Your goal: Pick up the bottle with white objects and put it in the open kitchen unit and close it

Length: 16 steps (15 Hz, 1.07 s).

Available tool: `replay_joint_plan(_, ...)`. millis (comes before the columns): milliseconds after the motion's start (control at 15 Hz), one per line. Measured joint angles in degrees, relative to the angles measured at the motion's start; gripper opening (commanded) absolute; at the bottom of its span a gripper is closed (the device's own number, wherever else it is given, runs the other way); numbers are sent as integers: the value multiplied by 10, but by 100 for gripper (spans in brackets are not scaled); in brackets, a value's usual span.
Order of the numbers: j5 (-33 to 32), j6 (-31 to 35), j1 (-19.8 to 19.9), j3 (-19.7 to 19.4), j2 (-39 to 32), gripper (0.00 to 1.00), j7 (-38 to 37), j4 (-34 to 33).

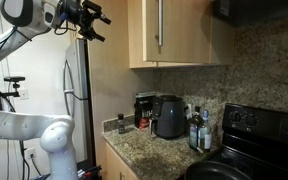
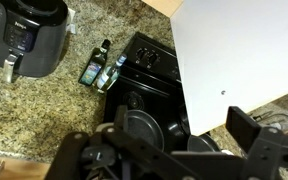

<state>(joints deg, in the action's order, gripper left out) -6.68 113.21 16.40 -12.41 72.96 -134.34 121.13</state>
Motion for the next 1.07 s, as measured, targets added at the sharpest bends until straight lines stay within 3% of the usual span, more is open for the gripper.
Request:
replay_joint_plan(267,55,1,7,-17,-24,100,-25,-24)
replay_joint_plan(667,123,9,9,-121,-83,100,-63,-108)
replay_joint_plan(1067,129,11,23,-128,-114,100,-114,-128)
